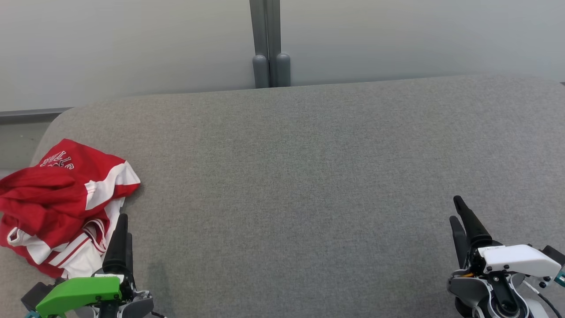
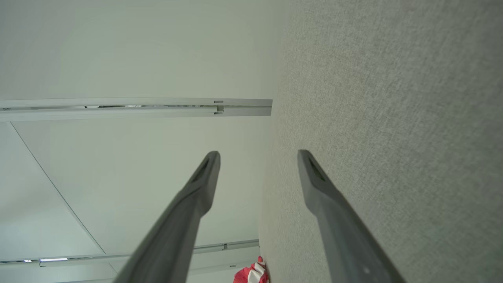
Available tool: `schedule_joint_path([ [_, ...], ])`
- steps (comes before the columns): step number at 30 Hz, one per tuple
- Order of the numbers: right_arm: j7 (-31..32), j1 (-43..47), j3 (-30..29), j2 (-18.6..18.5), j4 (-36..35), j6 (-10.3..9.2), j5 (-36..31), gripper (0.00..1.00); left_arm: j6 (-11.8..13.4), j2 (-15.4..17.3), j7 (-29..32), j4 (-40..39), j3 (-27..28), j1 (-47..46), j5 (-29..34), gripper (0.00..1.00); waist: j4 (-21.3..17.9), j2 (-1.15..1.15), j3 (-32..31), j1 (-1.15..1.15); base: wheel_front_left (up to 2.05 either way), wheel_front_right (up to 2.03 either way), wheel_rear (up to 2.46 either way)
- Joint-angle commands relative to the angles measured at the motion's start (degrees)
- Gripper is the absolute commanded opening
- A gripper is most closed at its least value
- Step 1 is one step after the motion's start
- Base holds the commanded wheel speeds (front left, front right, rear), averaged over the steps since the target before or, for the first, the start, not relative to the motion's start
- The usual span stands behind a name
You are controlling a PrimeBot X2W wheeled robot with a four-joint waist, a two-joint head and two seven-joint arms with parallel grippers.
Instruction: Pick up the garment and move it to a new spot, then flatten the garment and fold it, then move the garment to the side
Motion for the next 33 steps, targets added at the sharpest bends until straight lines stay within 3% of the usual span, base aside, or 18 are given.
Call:
schedule_joint_path([
  [1,-0.72,-1.19,0.19,-0.75,-1.13,0.10,-1.99,1.00,0.00,0.40,-0.61,-0.62,0.20,-1.62,2.61,1.00,-0.04,0.00,0.01,0.00,0.00,0.00,0.00],
  [15,-4.15,-1.69,1.92,-1.24,-1.00,0.12,-18.22,1.00,0.01,0.33,-4.02,0.19,0.27,-2.09,19.32,1.00,-0.28,0.00,0.16,0.00,0.00,0.00,0.00],
  [33,-7.89,-1.78,3.43,-0.63,-0.45,0.13,-38.11,1.00,1.90,0.49,-7.77,1.74,-2.45,-1.55,37.89,1.00,-0.61,0.00,-0.03,0.00,0.00,0.00,0.00],
])
